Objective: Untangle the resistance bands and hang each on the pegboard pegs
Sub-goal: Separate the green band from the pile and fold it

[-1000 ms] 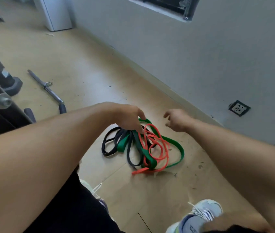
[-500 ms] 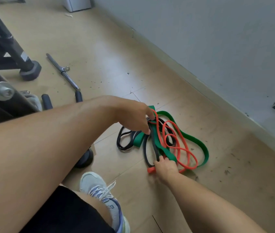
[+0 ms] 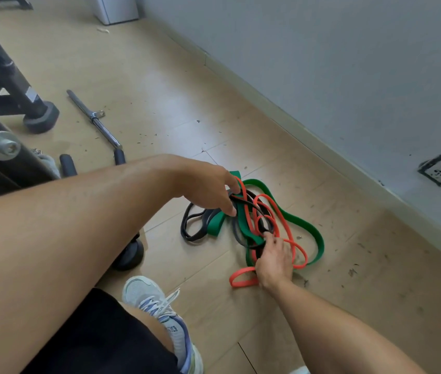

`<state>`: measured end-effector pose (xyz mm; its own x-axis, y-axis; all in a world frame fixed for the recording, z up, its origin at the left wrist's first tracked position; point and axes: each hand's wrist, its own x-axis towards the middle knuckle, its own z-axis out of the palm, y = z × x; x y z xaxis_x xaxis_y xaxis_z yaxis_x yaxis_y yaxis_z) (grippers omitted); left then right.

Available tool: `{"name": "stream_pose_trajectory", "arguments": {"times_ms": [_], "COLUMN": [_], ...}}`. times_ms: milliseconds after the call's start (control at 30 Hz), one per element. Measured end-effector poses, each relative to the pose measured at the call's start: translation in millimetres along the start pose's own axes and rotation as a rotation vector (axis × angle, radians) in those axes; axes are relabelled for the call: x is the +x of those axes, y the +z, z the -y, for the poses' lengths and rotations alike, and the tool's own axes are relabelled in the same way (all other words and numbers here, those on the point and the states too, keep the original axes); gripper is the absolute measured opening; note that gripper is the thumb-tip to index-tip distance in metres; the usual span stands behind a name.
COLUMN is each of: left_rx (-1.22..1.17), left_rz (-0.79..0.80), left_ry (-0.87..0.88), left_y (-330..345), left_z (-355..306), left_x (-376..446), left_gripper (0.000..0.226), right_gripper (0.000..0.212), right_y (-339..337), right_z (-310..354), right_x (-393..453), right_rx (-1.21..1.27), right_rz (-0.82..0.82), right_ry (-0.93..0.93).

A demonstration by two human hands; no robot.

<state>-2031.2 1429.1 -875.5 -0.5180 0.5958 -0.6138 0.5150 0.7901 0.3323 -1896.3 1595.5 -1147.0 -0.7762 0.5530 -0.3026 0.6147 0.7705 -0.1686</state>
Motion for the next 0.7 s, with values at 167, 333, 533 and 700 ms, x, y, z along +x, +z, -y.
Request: {"name": "stream_pose_trajectory", "arguments": {"times_ms": [167,333,533,700], "left_rx": [-0.019,-0.033,-0.045,-0.168], "left_rz": [0.011,0.009,0.037,-0.093], "left_ry": [-0.02,-0.032,-0.068,0.001], "left_y": [1,2,4,0], "left_z": [2,4,2,-9], "left_x": [2,7,5,-1], "left_gripper": [0.058,0.057,0.054,0.066], "right_gripper": [0.086,0.062,0.028,0.033], "right_y": [12,15,-46,-204], "right_z": [-8,-14,9,66], "right_x": [6,24,22,31], "right_rx": [0.201,0.266,0.642,0.92], "right_rz": [0.112,0.06,-0.086,-0.358], "right_ry": [0.189,0.315,0.332,-0.102]}}
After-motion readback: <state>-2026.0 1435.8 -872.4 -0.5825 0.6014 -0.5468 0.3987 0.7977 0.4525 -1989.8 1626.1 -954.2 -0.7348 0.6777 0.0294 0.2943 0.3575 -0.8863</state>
